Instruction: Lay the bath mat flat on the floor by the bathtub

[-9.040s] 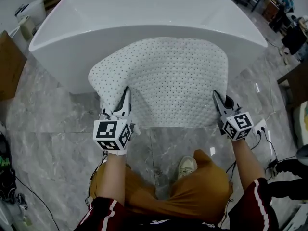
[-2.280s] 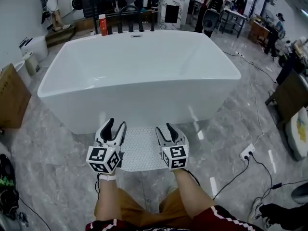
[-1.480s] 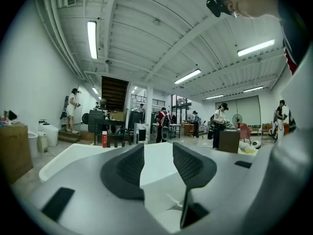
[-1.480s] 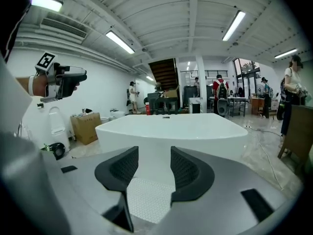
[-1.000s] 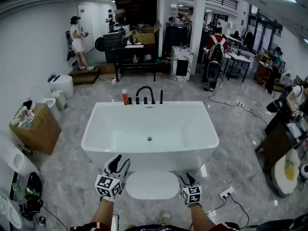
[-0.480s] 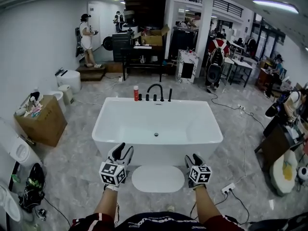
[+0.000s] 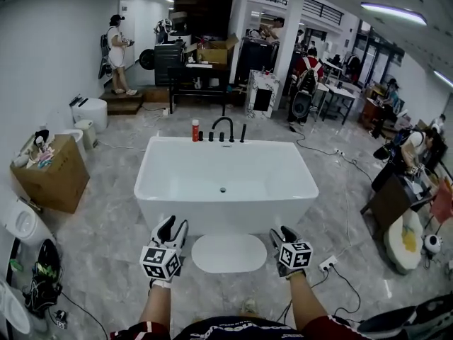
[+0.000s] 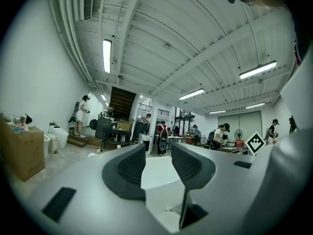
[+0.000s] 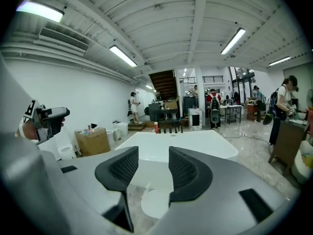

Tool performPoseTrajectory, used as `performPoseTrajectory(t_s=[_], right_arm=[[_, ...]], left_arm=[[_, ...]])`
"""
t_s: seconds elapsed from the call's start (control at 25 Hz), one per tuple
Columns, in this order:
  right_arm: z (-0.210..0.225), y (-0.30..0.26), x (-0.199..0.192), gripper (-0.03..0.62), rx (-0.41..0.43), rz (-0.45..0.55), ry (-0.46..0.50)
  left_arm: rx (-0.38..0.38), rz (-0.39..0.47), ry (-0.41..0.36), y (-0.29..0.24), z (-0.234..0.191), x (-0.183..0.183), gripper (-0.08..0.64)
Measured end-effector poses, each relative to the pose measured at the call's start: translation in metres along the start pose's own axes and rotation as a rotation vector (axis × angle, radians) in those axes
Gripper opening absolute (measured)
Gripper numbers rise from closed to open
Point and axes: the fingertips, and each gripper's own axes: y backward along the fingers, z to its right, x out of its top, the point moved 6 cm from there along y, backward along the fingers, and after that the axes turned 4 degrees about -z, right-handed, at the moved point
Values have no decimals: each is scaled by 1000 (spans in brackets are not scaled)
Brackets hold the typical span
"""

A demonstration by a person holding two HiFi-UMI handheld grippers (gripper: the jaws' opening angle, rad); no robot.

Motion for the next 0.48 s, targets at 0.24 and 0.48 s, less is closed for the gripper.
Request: performPoseTrajectory(t_s=[0.24,0.48], right_arm=[[-25,33,23,213,1,42,-31],[-20,63,42,204,-6,99,-31]], left_arm=[[-30,-4,46,14,-3,-4,163],[-90,25,58,-8,29,11,161]])
